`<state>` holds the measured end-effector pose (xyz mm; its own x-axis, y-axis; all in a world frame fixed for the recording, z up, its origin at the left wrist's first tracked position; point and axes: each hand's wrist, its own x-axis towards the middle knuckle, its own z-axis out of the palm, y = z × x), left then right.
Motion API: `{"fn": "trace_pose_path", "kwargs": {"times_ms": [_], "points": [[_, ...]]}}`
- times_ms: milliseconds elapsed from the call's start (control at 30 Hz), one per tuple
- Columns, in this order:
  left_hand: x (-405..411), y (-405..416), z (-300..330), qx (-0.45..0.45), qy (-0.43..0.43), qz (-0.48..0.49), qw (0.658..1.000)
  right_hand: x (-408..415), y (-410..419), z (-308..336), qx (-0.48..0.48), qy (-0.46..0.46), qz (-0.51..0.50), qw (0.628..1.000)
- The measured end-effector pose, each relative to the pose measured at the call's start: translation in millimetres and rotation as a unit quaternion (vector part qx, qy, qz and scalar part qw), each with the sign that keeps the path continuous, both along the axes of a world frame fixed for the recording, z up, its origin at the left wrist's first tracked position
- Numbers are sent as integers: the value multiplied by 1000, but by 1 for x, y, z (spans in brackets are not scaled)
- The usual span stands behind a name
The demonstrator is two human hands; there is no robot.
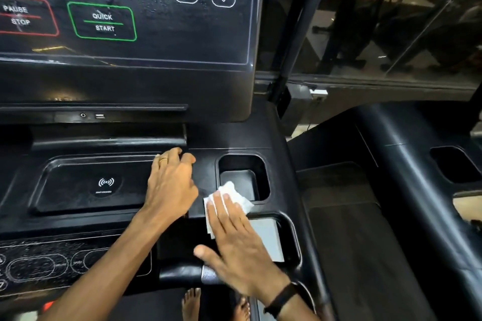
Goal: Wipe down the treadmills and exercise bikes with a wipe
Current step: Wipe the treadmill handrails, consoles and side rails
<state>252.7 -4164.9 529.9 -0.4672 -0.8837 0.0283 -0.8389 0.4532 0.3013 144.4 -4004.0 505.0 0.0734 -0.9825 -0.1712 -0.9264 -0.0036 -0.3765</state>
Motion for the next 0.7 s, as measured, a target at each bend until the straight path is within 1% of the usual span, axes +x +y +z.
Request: {"fn": "trace_pose_path", "kwargs": {"times_ms": [67, 133, 200, 267, 367, 467, 533, 600, 633, 700], "points": [[2, 0, 3, 9, 6, 21, 1000, -26, 12, -6, -26, 18, -5, 999], [4, 2, 6, 14, 22, 43, 999, -53, 27, -10, -27, 61, -23, 998], [4, 3, 10, 26, 39, 67, 997, -60, 33, -9, -19, 88, -22, 996], [4, 2, 12, 35, 54, 89, 994, -44, 22, -8, -28, 82, 9, 996], [5, 1, 12, 24, 52, 109, 992, -12, -22, -14, -50, 61, 44, 996], [6, 3, 13, 33, 51, 115, 991, 0, -80, -19, -60, 38, -5, 997], [8, 3, 14, 41, 51, 122, 990, -2, -108, -18, -70, 51, -33, 996], [8, 2, 15, 45, 55, 127, 989, 0, -113, -15, -74, 61, -42, 995], [9, 2, 16, 46, 56, 132, 988, 3, -105, -13, -64, 50, -36, 996], [11, 1, 16, 46, 61, 140, 987, 15, -73, -9, -34, 29, 2, 999]]}}
